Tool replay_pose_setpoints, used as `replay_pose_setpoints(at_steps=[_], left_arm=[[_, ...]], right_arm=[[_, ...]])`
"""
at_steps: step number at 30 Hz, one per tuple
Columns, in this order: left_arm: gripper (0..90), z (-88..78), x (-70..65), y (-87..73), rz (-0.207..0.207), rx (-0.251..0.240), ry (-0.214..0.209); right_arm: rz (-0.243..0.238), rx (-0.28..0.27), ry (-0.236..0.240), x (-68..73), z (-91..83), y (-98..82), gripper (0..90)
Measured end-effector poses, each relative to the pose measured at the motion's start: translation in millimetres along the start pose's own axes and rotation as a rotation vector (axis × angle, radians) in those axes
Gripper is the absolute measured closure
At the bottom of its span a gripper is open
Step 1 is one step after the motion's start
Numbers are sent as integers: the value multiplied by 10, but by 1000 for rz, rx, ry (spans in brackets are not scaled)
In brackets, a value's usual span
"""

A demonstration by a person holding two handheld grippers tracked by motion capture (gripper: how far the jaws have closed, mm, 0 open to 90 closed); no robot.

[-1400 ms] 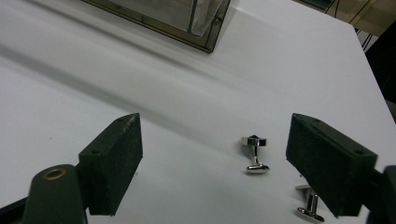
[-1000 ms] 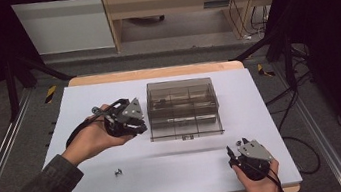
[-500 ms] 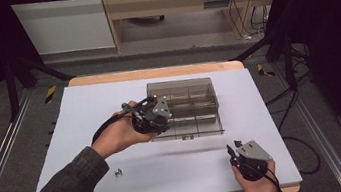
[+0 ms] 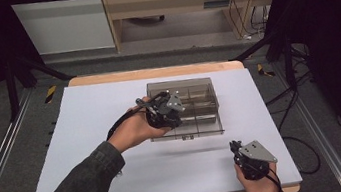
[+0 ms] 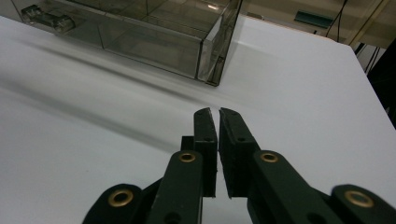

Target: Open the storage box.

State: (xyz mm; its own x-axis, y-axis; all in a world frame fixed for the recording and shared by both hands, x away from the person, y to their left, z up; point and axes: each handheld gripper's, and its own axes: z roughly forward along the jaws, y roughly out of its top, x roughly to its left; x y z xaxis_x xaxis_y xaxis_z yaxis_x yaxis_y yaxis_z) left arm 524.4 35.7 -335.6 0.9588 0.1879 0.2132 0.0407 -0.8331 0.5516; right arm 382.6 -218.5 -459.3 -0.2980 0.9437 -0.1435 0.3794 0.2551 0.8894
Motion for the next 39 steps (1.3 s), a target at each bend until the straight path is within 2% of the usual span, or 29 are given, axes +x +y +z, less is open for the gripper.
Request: replay_pose_setpoints(at_steps=[8, 15, 22, 27, 32, 35, 39], left_arm=[[731, 139, 35, 70, -23, -18, -23], [731, 250, 41, 81, -35, -24, -34], [731, 389, 100, 47, -71, -4, -48], [730, 458, 124, 34, -72, 17, -60], [729, 476, 112, 21, -63, 32, -63], [726, 454, 112, 20, -70, 16, -58], [718, 424, 136, 7, -90, -7, -75]], right_arm=[[10, -10, -8, -20, -7, -5, 864], [-1, -5, -9, -13, 6, -2, 846], [-2, -5, -1, -18, 17, -4, 817], [8, -3, -1, -31, 20, -10, 792], [5, 0, 2, -27, 21, -7, 779], [4, 3, 4, -29, 25, -8, 769], [11, -8, -5, -37, 7, -7, 757]])
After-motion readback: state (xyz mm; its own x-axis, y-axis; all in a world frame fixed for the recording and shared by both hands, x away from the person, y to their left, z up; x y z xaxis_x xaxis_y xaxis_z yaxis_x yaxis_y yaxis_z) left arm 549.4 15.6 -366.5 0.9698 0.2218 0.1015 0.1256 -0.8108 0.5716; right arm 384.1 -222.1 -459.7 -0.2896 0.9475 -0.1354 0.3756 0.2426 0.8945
